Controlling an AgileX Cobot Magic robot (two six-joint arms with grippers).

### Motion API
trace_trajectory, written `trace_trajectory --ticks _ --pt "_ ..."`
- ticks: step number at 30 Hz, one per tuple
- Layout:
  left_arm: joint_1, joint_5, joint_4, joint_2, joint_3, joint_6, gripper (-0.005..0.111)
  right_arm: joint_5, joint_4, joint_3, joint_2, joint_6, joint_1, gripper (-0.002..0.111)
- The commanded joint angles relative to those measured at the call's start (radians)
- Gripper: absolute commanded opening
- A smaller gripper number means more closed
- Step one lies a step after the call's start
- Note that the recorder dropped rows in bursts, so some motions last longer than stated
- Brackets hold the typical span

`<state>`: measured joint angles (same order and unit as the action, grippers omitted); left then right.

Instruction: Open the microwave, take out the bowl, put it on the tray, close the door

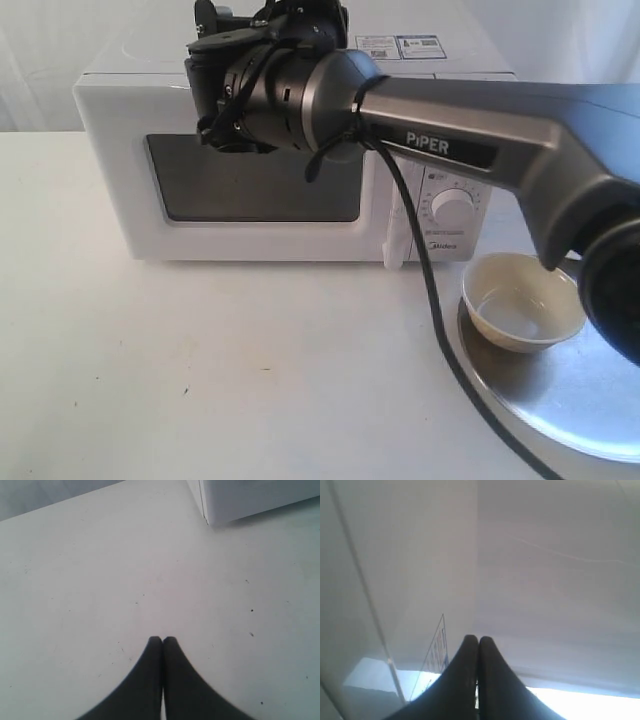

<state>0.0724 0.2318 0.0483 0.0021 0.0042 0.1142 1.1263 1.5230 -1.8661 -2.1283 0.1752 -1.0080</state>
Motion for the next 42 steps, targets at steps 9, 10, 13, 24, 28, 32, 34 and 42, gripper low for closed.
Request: trace_trajectory --ticks 9,10,13,24,28,32,34,42 --pt "-0.004 0.0 -0.004 -0.002 -0.004 -0.005 0.0 -0.056 -0.119 -0.006 0.083 0.002 -0.084 0.0" --pt "-0.004 0.0 -0.004 -0.002 -0.004 -0.005 0.0 -0.054 -0.162 -0.006 0.112 -0.002 -0.098 0.0" --pt "-0.004 0.0 -0.004 -0.002 -0.004 -0.005 0.0 -0.019 -0.346 -0.006 0.189 -0.058 -0.119 0.0" --pt "-0.004 0.0 -0.004 -0.002 -0.004 -0.005 0.0 0.095 -0.994 0.089 0.537 -0.293 -0.119 0.0" --pt "-0.004 0.0 -0.004 -0.002 -0.004 -0.005 0.0 0.095 -1.04 0.215 0.702 -0.24 -0.119 0.0" --pt "-0.004 0.0 -0.004 -0.002 -0.004 -0.005 0.0 0.095 -1.091 0.408 0.949 -0.211 -0.119 0.0" --pt "-0.004 0.0 -0.004 -0.002 -0.004 -0.005 0.0 0.095 -1.129 0.512 1.097 -0.167 -0.119 0.0" --pt "-0.004 0.0 -0.004 -0.002 -0.004 -0.005 0.0 0.095 -1.128 0.622 1.486 -0.167 -0.119 0.0"
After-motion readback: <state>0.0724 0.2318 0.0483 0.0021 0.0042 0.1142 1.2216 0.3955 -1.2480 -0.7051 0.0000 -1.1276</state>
